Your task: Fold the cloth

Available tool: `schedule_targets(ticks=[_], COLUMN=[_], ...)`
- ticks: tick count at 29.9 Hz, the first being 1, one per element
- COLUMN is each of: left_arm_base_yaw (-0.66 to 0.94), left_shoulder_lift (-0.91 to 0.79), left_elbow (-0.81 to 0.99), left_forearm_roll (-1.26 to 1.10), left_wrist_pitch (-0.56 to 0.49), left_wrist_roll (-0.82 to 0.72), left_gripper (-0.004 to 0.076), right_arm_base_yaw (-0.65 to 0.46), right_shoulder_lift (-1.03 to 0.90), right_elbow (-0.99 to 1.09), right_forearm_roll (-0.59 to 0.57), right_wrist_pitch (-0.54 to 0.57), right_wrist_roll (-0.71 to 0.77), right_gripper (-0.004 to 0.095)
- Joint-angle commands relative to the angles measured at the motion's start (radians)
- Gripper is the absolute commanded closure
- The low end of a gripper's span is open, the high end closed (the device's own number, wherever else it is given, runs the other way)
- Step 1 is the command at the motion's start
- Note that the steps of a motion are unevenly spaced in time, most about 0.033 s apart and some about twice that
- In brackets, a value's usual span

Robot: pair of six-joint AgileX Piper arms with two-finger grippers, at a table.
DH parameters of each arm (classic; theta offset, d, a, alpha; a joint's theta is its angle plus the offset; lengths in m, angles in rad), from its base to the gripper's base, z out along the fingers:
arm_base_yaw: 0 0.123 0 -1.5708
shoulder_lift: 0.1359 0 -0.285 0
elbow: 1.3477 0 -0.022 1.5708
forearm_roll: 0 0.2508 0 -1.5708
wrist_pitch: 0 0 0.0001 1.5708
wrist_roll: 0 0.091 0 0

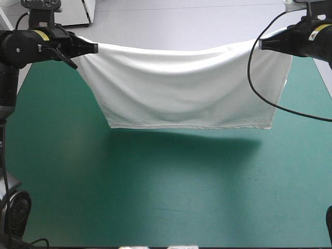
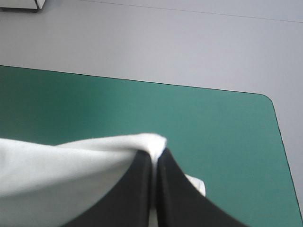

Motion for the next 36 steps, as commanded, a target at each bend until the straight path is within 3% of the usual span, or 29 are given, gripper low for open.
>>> schedule_targets(ticks=[1,9,17,21,28,31,36], left_arm_base_yaw=[-0.007,-0.007,-0.007,-0.007,-0.007,-0.007,-0.007], left_shoulder_lift=[0.006,0.125,0.154,0.179,0.304,0.346,0.337], left_elbow=[-0.026,-0.026,-0.026,-0.026,-0.026,-0.024,0.120], left_forearm_roll=[-0.006,0.003,0.003,0.008,-0.015,-0.016,0.009], left_wrist_pitch=[-0.163,-0.481,-0.603,-0.512,-0.125,-0.035,-0.004], left_wrist_roll=[0.003,0.003,0.005,0.007,-0.002,-0.031,-0.058], left_gripper=[0.0733,0.0733,0.0733,0.0733,0.0733,0.0733,0.0733], right_arm_base_yaw=[-0.008,-0.008,-0.008,-0.008,-0.008,-0.008,-0.008], right_shoulder_lift=[0.041,0.192,0.266,0.282,0.337,0.339,0.314], right_elbow=[-0.030,-0.064,-0.174,-0.172,-0.053,0.081,0.312], right_forearm_roll=[-0.051,-0.112,-0.129,-0.129,-0.058,0.002,0.043], right_wrist_pitch=[-0.174,-0.512,-0.498,-0.366,-0.066,-0.030,-0.031], right_wrist_roll=[-0.008,0.004,0.009,0.037,0.061,0.061,0.057], right_gripper=[0.0925,0.0925,0.0925,0.0925,0.0925,0.0925,0.0925])
